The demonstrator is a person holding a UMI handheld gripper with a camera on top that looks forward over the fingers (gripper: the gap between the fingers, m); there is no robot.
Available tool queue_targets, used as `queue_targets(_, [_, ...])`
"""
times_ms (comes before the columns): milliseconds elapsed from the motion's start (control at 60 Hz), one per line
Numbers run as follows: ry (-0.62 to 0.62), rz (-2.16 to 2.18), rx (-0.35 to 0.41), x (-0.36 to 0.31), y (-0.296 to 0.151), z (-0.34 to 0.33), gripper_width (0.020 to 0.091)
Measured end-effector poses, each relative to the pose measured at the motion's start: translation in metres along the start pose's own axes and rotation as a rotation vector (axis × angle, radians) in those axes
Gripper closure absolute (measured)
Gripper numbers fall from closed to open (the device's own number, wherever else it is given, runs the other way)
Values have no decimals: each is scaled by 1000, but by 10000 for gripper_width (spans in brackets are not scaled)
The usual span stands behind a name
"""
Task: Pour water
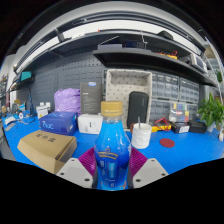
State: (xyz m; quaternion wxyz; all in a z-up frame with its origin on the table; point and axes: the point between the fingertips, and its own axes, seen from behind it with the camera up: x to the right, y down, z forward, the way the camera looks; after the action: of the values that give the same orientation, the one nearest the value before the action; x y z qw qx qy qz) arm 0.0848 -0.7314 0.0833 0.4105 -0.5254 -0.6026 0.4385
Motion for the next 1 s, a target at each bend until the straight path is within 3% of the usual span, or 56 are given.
queue_targets(167, [-44,82,-53,-11,-7,17,699])
queue_targets(483, [-101,702,-71,-11,-85,113,697])
queue_targets(1000, [-144,1792,-164,14,-95,191,699])
